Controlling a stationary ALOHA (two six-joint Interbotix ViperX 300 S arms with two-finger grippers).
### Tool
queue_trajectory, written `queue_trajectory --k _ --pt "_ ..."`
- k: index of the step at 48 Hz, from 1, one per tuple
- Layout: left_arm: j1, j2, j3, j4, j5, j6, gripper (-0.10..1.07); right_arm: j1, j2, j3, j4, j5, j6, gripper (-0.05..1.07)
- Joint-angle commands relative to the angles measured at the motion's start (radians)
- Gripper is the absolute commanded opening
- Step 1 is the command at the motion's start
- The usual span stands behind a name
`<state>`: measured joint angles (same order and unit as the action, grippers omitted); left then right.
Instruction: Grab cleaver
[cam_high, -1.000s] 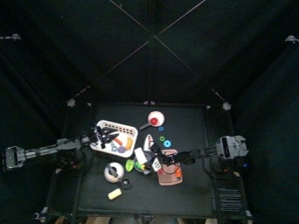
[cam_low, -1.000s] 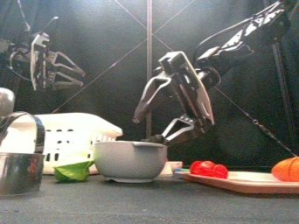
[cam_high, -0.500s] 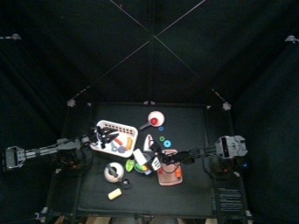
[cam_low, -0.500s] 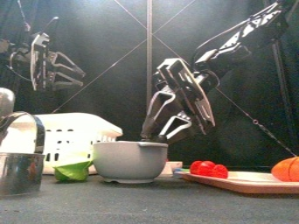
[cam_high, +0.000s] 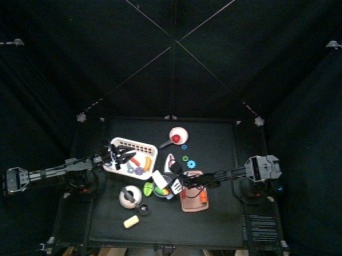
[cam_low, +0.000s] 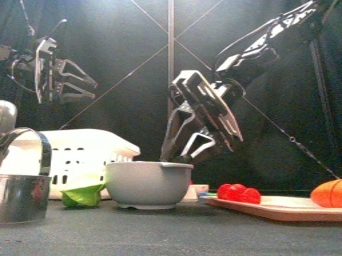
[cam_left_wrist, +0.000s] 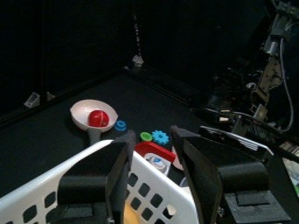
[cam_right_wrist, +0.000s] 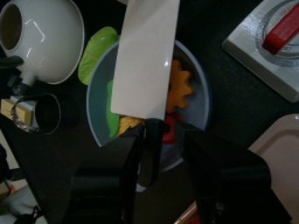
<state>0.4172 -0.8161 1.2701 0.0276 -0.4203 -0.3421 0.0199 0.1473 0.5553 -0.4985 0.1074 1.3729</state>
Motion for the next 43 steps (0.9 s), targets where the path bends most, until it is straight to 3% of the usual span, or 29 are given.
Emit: queue_trajectory --k 1,21,43 --pt "0.003 0.002 -0.011 0.0 -0.003 0.002 0.79 0.006 -0.012 -0.026 -0.008 0.005 -0.002 0.73" --pt "0.003 0.002 -0.011 0.002 -0.003 0.002 0.79 0.006 -0.008 -0.029 -0.002 0.029 -0.002 0.61" --pt "0.002 0.0 -0.012 0.002 -0.003 0.002 0.79 0.025 -0.115 -0.02 -0.011 0.166 -0.005 0.59"
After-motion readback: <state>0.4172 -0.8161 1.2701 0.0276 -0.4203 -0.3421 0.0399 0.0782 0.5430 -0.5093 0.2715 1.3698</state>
